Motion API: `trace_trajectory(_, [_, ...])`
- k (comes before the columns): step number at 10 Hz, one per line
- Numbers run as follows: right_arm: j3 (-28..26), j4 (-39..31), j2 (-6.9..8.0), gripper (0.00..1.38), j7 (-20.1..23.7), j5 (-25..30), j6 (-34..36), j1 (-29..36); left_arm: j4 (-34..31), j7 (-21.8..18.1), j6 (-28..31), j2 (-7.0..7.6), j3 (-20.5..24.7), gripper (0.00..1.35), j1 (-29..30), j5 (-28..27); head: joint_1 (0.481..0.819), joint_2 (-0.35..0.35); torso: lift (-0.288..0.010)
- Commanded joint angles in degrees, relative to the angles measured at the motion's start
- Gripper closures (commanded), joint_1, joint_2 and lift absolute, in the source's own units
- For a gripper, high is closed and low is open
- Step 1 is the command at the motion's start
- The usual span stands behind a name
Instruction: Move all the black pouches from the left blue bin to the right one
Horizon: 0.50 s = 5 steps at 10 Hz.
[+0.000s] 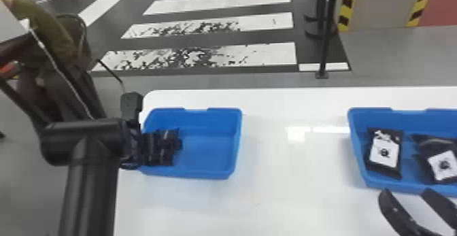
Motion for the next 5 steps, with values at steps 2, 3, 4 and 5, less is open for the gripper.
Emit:
trace_trajectory(2, [-0.1, 0.3, -0.09, 0.14, 0.2, -0.6, 0.7, 0.0, 0.2, 0.5, 4.0, -0.17, -0.8, 0.48, -0.7, -3.2, 0.695, 0.234, -0.14])
trace_trajectory(3, [0.0, 0.3, -0.09, 0.14, 0.3, -0.9, 1.2, 0.0, 0.2, 0.5, 5.3, -0.17, -0.6, 0.57, -1.0, -3.6, 0.695, 0.239, -0.14])
trace_trajectory(4, [0.0, 0.4, -0.09, 0.14, 0.4, -1.2, 1.3, 0.0, 0.2, 0.5, 5.6, -0.17, -0.4, 0.86, -1.0, -4.2, 0.695, 0.247, -0.14])
trace_trajectory(5, [0.0, 0.4, -0.09, 0.14, 0.4, -1.3, 1.4, 0.0, 0.2, 0.5, 6.0, -0.08, -0.3, 1.09, -0.7, -4.6, 0.695, 0.253, -0.14])
